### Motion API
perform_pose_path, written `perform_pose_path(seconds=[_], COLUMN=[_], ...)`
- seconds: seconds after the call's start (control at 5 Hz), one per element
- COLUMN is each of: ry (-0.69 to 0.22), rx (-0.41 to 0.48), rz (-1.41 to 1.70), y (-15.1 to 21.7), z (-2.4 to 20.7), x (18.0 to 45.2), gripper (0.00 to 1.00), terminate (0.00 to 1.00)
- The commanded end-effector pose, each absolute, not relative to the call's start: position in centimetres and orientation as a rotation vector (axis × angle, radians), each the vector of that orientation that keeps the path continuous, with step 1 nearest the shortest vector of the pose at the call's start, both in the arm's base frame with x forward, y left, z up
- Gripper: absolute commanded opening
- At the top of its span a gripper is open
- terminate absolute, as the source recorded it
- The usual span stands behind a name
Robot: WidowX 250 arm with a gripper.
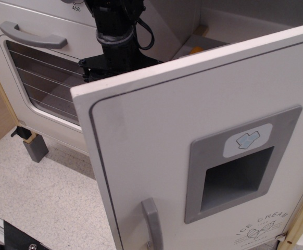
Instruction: Close fridge
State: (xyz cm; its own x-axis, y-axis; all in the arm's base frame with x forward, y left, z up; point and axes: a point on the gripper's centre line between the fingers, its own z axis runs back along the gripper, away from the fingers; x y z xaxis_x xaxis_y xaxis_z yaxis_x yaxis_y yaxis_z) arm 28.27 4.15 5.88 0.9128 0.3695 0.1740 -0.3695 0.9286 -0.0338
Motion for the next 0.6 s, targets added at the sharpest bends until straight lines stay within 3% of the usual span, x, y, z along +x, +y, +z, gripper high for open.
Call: perform_pose_path(seconds=[0.0, 0.4], ry=[-0.179, -0.232], rx=[0.000, -0.029], rz=[0.381, 0.330], y=[4.2, 2.1], z=[5.9, 10.6], x=[28.3, 29.2], gripper=[1.00, 1.00], terminate=[0.00, 0.00])
